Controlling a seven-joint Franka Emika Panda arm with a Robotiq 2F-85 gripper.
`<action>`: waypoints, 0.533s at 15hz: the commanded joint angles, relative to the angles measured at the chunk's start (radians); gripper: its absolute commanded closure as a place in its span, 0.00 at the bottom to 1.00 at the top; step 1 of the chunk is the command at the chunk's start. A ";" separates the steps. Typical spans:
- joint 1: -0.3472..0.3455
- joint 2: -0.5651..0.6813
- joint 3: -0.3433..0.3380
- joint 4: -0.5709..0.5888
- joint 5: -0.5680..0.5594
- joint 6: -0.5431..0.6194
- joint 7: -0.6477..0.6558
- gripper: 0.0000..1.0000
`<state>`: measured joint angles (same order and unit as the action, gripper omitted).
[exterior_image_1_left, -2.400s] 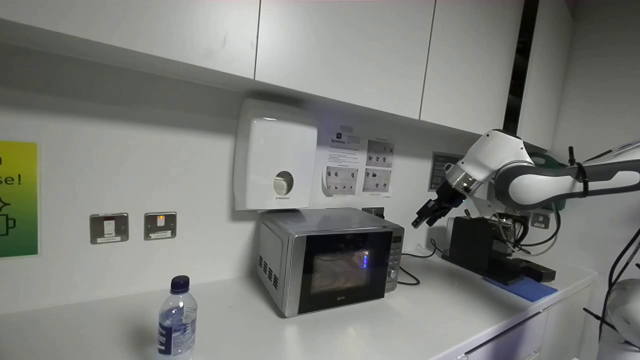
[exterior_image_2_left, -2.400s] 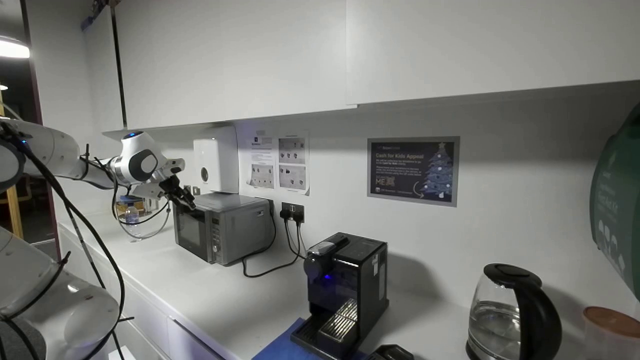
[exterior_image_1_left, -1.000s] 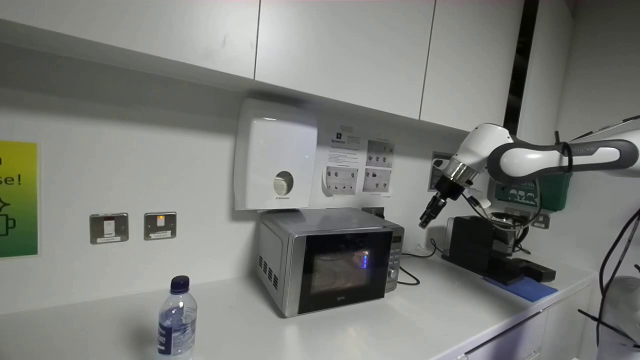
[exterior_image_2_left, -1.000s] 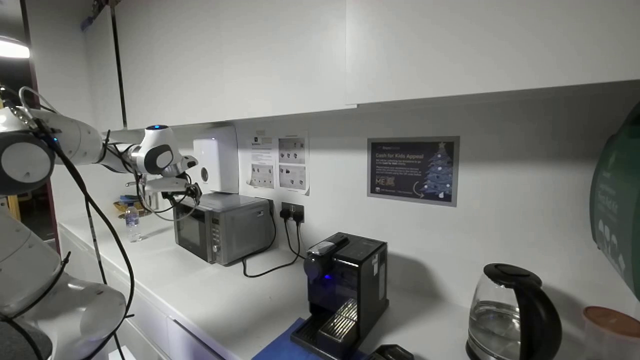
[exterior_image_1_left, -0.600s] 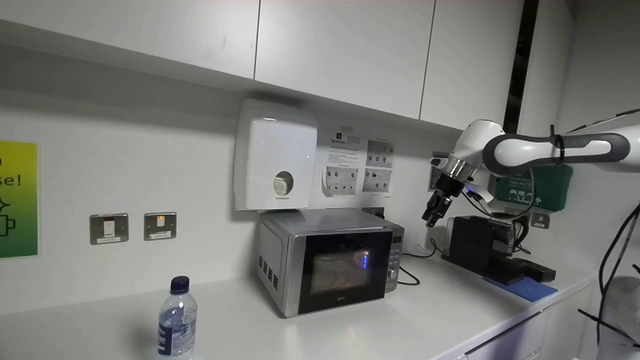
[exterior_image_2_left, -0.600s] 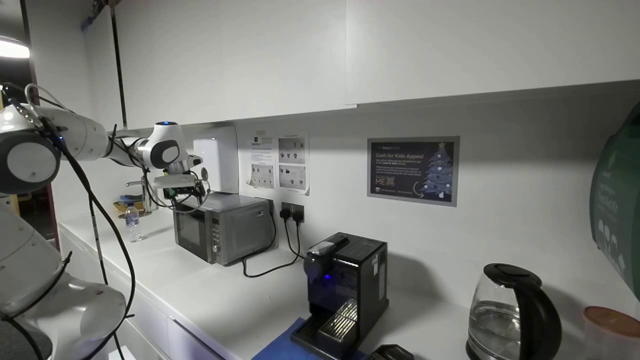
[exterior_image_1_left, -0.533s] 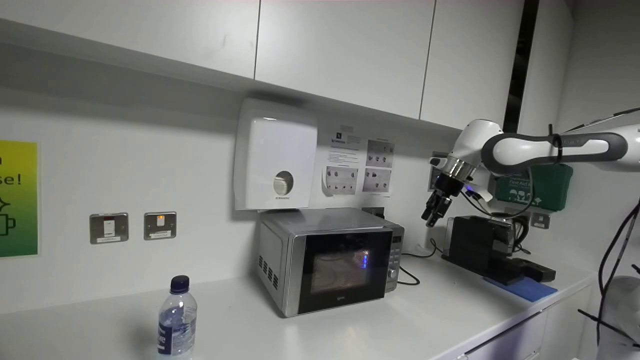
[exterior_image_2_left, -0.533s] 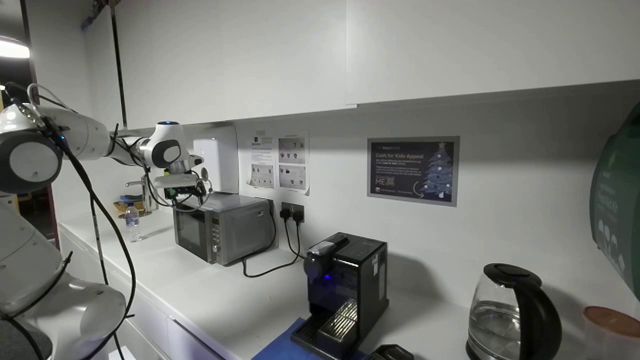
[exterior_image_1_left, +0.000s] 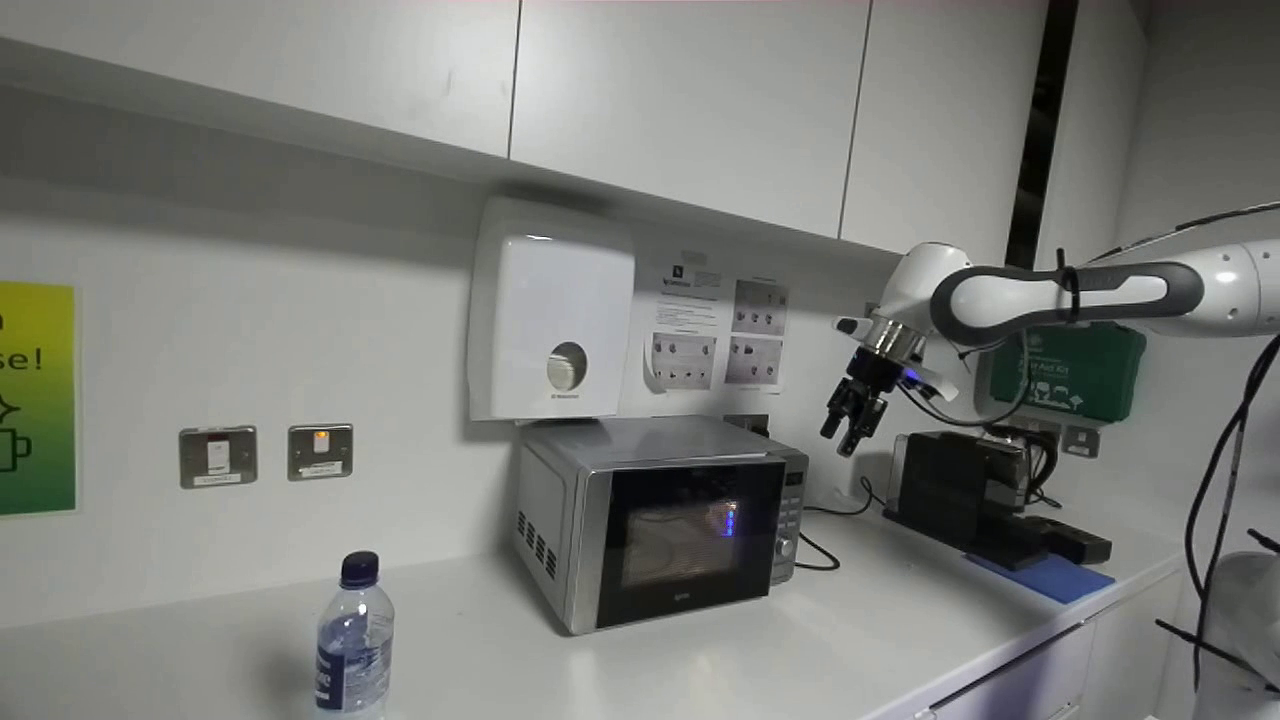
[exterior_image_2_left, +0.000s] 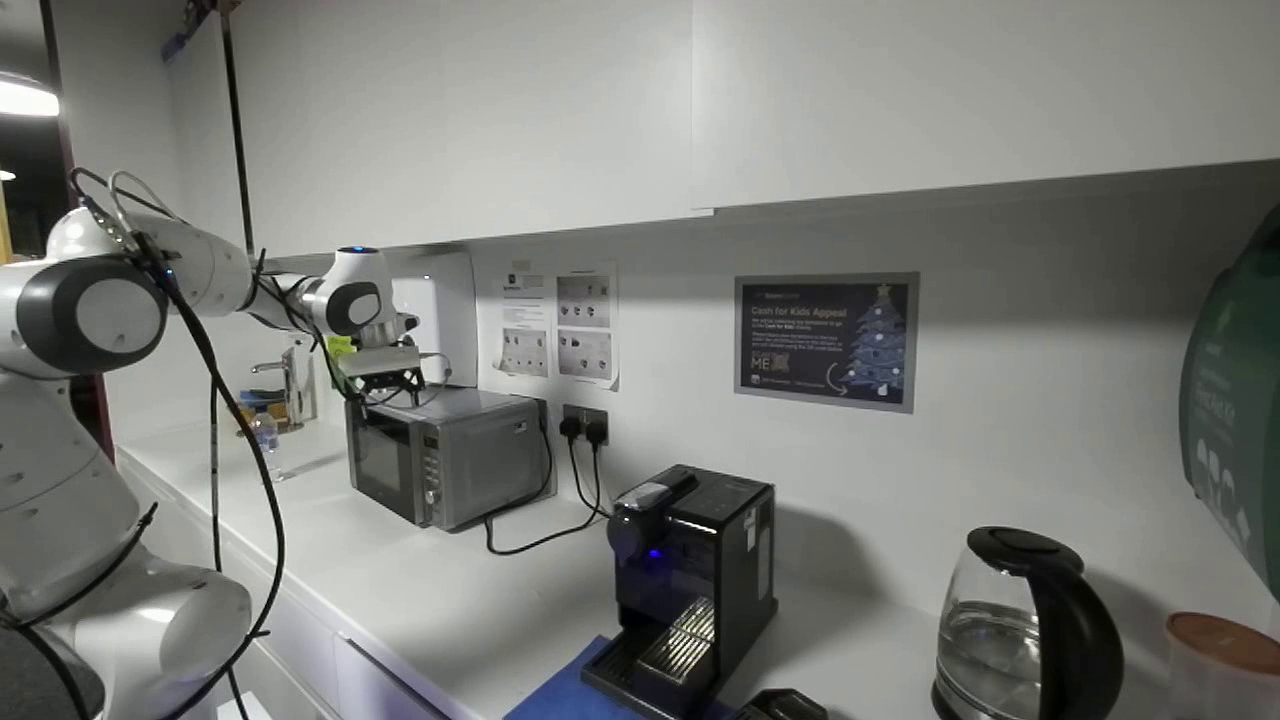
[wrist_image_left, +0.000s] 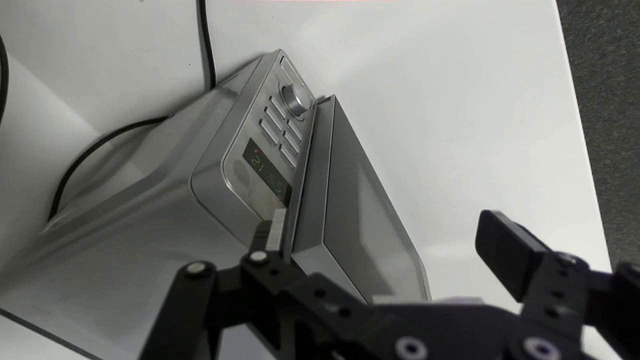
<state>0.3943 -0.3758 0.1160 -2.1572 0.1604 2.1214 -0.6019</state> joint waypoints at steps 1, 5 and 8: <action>-0.006 0.068 0.002 0.076 0.005 -0.031 -0.102 0.00; -0.014 0.125 0.019 0.130 -0.006 -0.066 -0.182 0.00; -0.021 0.163 0.037 0.177 -0.028 -0.107 -0.235 0.00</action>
<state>0.3934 -0.2593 0.1291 -2.0614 0.1547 2.0818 -0.7745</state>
